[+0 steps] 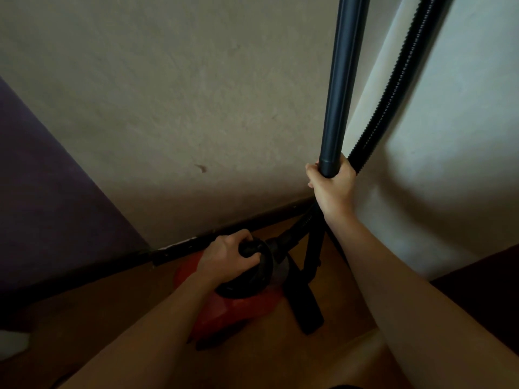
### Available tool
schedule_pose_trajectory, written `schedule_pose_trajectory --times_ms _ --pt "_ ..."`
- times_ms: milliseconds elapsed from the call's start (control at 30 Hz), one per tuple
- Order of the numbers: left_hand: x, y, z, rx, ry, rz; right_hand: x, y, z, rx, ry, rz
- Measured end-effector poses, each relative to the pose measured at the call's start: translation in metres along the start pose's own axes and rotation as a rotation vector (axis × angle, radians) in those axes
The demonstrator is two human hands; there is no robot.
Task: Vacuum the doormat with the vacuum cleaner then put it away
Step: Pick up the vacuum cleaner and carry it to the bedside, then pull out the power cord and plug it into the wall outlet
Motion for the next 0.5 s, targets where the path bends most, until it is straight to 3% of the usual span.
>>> schedule_pose_trajectory --times_ms 200,333,433,500 --pt "-0.007 -0.004 -0.007 0.05 -0.056 0.013 -0.01 0.004 -0.005 -0.047 0.016 -0.027" --pt "-0.027 -0.003 -0.019 0.091 -0.125 0.021 -0.026 0.024 -0.013 -0.026 -0.182 0.069" --pt "-0.052 0.003 -0.03 0.072 -0.159 -0.026 -0.034 0.054 -0.028 -0.148 -0.296 0.067" --pt "-0.071 0.009 -0.039 0.053 -0.207 -0.035 -0.029 0.074 -0.042 -0.235 -0.247 0.088"
Point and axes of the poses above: each hand's wrist, its own z-axis towards the middle knuckle, its own x-axis out of the palm, y = z × x, the point moved 3 cm from there along z, towards the middle knuckle, and after that the axes turned 15 degrees about -y, right-handed, at the moved point
